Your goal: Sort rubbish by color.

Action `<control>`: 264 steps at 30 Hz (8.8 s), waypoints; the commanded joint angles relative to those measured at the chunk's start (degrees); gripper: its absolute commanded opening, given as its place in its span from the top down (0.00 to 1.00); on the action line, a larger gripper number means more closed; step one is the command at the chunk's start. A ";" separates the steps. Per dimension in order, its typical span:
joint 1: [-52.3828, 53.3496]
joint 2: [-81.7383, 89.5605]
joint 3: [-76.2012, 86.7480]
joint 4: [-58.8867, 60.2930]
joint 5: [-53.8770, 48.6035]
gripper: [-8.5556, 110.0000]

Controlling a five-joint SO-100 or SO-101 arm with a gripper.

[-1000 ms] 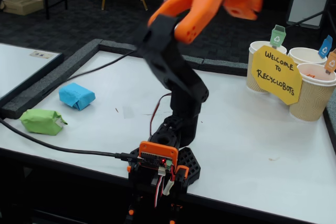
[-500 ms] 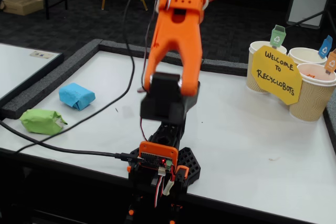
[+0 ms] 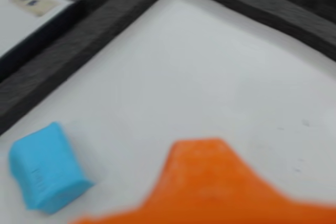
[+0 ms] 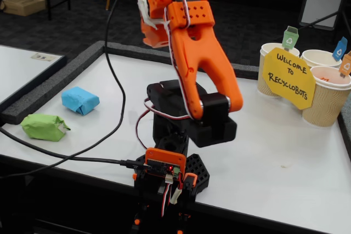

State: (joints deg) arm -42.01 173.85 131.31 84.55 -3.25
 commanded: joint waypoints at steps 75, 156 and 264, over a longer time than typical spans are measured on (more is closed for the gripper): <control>-28.39 -74.71 -31.46 -18.54 61.00 0.78; 43.07 -5.27 -8.61 -19.69 10.63 0.93; 74.88 -91.85 -62.58 -47.55 5.98 0.87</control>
State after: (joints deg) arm 33.66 79.28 74.27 38.32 3.78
